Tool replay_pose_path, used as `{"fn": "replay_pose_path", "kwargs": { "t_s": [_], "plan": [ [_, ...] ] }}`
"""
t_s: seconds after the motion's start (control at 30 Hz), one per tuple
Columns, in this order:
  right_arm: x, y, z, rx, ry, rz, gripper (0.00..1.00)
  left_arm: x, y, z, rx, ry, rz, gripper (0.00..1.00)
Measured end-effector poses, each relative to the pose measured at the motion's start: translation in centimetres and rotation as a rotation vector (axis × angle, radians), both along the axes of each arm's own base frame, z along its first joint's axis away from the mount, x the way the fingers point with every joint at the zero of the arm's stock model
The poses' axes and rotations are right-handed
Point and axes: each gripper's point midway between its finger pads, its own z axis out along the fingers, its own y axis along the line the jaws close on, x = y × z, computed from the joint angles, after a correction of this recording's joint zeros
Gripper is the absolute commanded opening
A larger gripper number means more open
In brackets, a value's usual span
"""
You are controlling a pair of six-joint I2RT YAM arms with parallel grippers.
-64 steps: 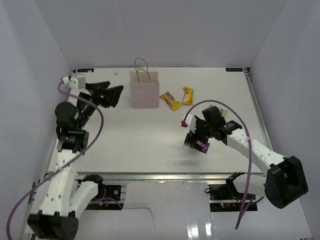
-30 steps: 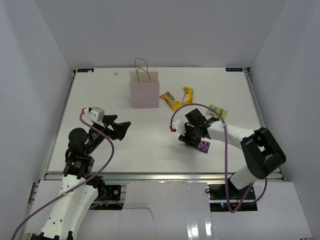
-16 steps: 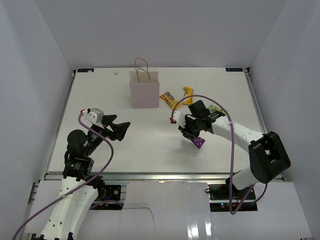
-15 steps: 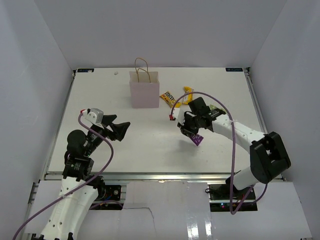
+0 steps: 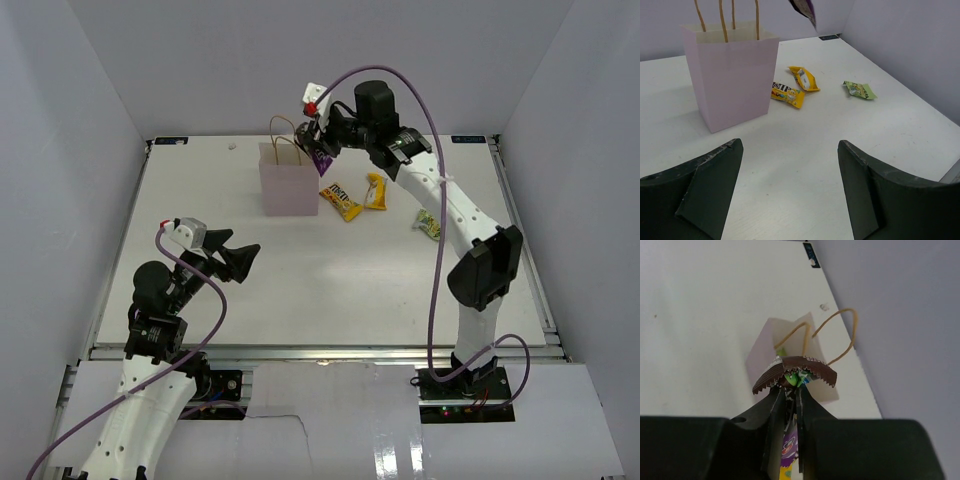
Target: Place the snacks into the paper bag
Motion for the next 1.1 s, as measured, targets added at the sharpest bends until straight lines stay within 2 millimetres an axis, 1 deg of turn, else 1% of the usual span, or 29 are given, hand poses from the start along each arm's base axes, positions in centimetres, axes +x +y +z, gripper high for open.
{"fn": "replay_pose_path", "kwargs": {
  "t_s": [0.1,0.13,0.2,0.33,0.43,0.57,0.63,0.77,0.87,0.97,1.1],
  "plan": [
    [2.9,1.8,0.9,0.055,-0.029,-0.023,0.16,0.0,0.0,0.0,0.003,-0.002,0.0,0.88],
    [4.2,2.4,1.1,0.075,-0.042,-0.04,0.16,0.0,0.0,0.0,0.004,-0.003,0.0,0.88],
    [6.0,3.2,1.0,0.104,-0.054,-0.064,0.16,0.0,0.0,0.0,0.005,-0.004,0.0,0.88],
    [8.8,3.5,0.5,0.138,-0.068,-0.121,0.17,0.0,0.0,0.0,0.006,-0.005,-0.004,0.88],
    [10.2,3.3,0.6,0.158,-0.083,-0.159,0.17,-0.1,-0.1,0.1,0.006,-0.007,-0.008,0.88],
    [11.3,3.1,0.8,0.182,-0.097,-0.199,0.17,-0.2,-0.3,0.2,0.006,-0.012,-0.021,0.88],
    [11.4,3.1,0.9,0.191,-0.091,-0.212,0.18,-0.2,-0.3,0.2,0.006,-0.013,-0.025,0.88],
    [11.4,3.5,1.6,0.237,-0.081,-0.237,0.18,-0.2,-0.4,0.3,0.005,-0.018,-0.028,0.88],
    [11.3,4.2,2.0,0.275,-0.066,-0.265,0.18,-0.2,-0.3,0.3,0.006,-0.018,-0.028,0.88],
    [11.3,5.1,1.6,0.299,-0.047,-0.303,0.18,-0.2,-0.3,0.3,0.006,-0.018,-0.028,0.88],
    [11.3,5.9,-0.1,0.305,-0.003,-0.346,0.18,-0.3,-0.4,0.3,0.006,-0.018,-0.033,0.88]
  ]
}}
